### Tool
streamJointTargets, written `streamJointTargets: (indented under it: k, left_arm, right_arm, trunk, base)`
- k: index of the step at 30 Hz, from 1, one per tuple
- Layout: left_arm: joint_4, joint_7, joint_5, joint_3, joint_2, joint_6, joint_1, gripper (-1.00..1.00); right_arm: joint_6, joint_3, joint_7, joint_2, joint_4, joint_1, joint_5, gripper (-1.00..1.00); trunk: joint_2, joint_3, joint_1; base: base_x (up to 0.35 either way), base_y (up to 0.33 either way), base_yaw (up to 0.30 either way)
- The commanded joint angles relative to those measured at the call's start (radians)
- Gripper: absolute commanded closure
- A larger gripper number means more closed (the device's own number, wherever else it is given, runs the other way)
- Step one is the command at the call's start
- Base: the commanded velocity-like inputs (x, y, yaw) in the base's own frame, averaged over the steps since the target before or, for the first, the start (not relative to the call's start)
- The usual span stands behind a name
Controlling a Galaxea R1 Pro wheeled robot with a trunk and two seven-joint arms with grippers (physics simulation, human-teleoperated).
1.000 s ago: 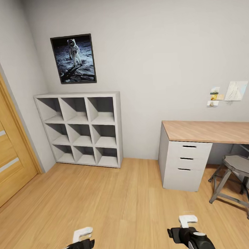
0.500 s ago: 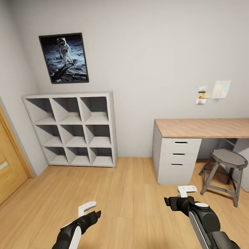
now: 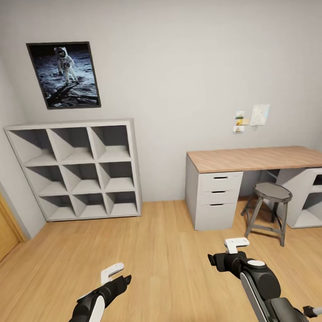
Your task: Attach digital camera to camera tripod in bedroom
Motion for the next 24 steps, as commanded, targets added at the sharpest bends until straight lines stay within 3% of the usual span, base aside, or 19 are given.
streamJointTargets:
  k: [1,6,14,19,20,22,24]
  left_arm:
    - [-0.001,0.005,0.010,0.001,-0.001,0.005,0.000,-1.00]
    - [0.006,0.005,0.005,-0.007,-0.002,0.005,0.000,-1.00]
    - [0.007,0.013,0.001,-0.071,-0.002,0.005,0.000,-1.00]
    - [0.007,0.034,0.004,-0.086,-0.005,0.005,0.000,-1.00]
    - [0.007,0.044,0.004,-0.095,-0.007,0.005,0.000,-1.00]
    - [0.008,0.049,0.005,-0.109,-0.008,0.005,0.000,-1.00]
    - [0.008,0.054,0.005,-0.156,-0.009,0.005,0.000,-1.00]
  right_arm:
    - [0.005,0.001,-0.001,0.000,-0.001,-0.001,-0.001,-1.00]
    - [0.005,0.004,-0.001,-0.002,-0.005,0.005,0.000,-1.00]
    - [0.010,-0.005,-0.001,-0.013,-0.010,0.023,0.002,-1.00]
    - [0.015,-0.015,-0.001,-0.017,-0.010,0.071,0.002,-1.00]
    - [0.016,-0.032,-0.001,-0.021,-0.011,0.115,0.002,-1.00]
    - [0.016,-0.041,-0.001,-0.027,-0.010,0.139,0.002,-1.00]
    - [0.017,-0.062,-0.001,-0.062,-0.011,0.175,0.002,-1.00]
  trunk:
    - [-0.001,-0.001,0.000]
    - [-0.001,-0.001,0.000]
    - [-0.001,-0.001,0.000]
    - [-0.001,-0.001,0.000]
    - [-0.001,-0.001,0.000]
    - [-0.001,-0.001,0.000]
    - [-0.001,-0.001,0.000]
  base:
    - [-0.105,0.300,-0.264]
    - [-0.106,0.301,-0.264]
    - [-0.120,0.301,-0.264]
    - [-0.167,0.294,-0.265]
    - [-0.205,0.273,-0.265]
    - [-0.215,0.264,-0.265]
    - [-0.184,0.188,-0.265]
